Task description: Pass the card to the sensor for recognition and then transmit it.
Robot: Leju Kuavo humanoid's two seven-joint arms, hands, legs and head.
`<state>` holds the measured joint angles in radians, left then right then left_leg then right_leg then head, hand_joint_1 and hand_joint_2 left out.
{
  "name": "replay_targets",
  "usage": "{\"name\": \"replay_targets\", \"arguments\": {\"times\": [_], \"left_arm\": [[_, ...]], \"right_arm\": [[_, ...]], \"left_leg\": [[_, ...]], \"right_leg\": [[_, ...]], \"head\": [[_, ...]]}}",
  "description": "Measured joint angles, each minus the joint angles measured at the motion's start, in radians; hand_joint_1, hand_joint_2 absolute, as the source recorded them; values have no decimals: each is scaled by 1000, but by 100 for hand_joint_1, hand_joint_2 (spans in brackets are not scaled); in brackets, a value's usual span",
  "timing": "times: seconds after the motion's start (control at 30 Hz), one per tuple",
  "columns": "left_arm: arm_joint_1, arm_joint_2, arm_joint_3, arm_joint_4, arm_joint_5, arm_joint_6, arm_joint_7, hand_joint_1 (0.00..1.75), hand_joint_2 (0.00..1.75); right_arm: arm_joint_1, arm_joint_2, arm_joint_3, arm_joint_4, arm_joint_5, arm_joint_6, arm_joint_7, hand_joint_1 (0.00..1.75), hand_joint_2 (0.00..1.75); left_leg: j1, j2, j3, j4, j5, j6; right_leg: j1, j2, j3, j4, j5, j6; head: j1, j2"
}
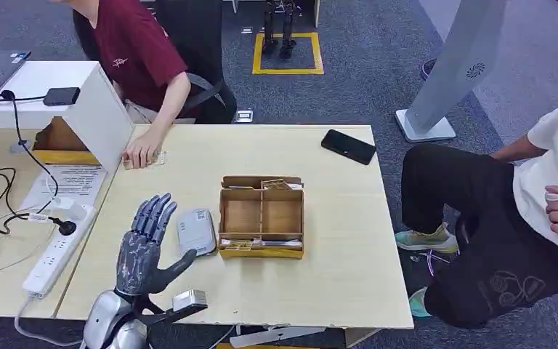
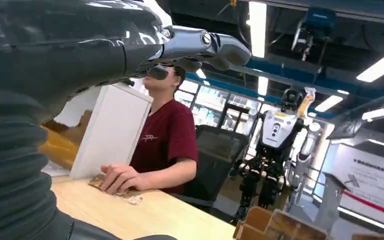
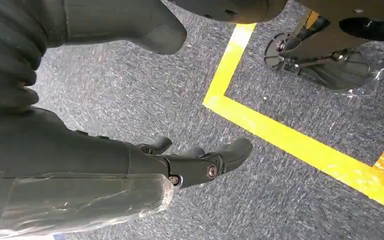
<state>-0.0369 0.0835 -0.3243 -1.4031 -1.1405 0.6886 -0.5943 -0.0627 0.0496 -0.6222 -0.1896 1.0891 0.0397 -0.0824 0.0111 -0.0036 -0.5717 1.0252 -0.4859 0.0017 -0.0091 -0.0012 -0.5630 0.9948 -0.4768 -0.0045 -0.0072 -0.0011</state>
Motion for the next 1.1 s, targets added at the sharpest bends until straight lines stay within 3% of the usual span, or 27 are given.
{"name": "replay_targets", "arguments": {"times": [0.23, 0.4, 0.53, 0.73, 1.1], "left_arm": [[2, 13, -9, 54, -60, 2, 40, 0, 175], [17, 13, -10, 60, -154, 2, 36, 0, 175], [19, -10, -10, 66, -168, 2, 0, 0, 175], [2, -43, -10, 87, -187, 2, 29, 0, 175], [0, -52, -10, 101, -186, 2, 32, 0, 175]], "right_arm": [[-7, 0, 0, 0, 15, 2, 1, 0, 175], [-8, 0, 0, 0, 23, 6, 2, 0, 175], [-12, 0, 0, 0, 31, 14, 11, 0, 175], [-23, 0, 0, 0, 31, 13, 16, 0, 175], [-24, 0, 0, 0, 31, 13, 16, 0, 175]], "left_leg": [[0, 0, 0, 0, 0, 0], [0, 0, 0, 0, 0, 0], [0, 0, 0, 0, 0, 0], [0, 0, 0, 1, 0, 0], [0, 0, 0, 1, 0, 0]], "right_leg": [[0, 0, 0, 0, 0, 0], [0, 0, 0, 0, 0, 0], [0, 0, 0, 0, 0, 0], [0, 0, 0, 0, 0, 0], [0, 0, 0, 0, 0, 0]], "head": [[0, 0], [0, 0], [0, 0], [0, 0], [0, 0]]}}
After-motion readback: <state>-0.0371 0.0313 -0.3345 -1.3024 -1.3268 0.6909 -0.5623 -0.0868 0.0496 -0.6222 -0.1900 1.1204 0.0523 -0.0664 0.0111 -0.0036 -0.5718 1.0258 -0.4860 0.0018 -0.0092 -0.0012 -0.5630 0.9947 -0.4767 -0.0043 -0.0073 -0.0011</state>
